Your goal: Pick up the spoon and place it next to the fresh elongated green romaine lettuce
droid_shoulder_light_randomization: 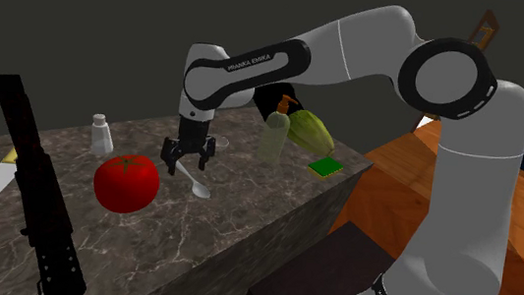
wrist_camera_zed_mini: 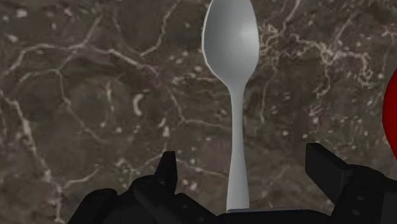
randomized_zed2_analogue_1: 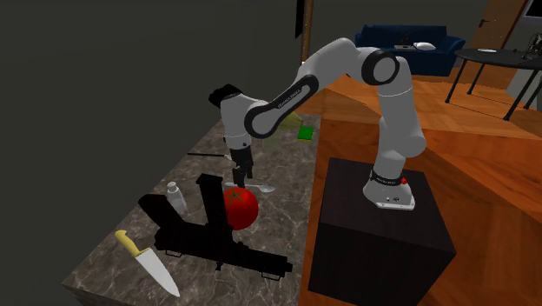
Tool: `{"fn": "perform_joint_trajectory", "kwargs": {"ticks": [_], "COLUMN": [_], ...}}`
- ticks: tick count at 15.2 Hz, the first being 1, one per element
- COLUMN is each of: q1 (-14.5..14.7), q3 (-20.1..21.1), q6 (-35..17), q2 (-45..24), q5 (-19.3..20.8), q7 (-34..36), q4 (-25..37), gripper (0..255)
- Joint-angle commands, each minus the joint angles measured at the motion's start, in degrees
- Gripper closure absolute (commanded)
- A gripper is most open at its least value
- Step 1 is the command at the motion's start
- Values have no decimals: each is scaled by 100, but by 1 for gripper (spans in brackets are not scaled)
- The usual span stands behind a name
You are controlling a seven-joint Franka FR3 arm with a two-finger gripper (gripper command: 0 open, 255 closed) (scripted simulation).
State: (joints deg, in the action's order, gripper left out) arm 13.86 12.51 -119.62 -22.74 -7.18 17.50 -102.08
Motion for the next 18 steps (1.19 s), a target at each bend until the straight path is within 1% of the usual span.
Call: {"fn": "perform_joint_trajectory", "kwargs": {"ticks": [1, 2, 3, 12, 18], "q1": [0, 0, 0, 1, -15], "q3": [0, 0, 0, 0, 12], "q6": [-3, -3, -3, -3, 381], "q2": [0, 0, 0, 0, 204], "q5": [0, 0, 0, 0, -17], "q7": [0, 0, 0, 0, 43], "q4": [-3, -3, -3, -3, 184], "gripper": [0, 0, 255, 255, 255]}}
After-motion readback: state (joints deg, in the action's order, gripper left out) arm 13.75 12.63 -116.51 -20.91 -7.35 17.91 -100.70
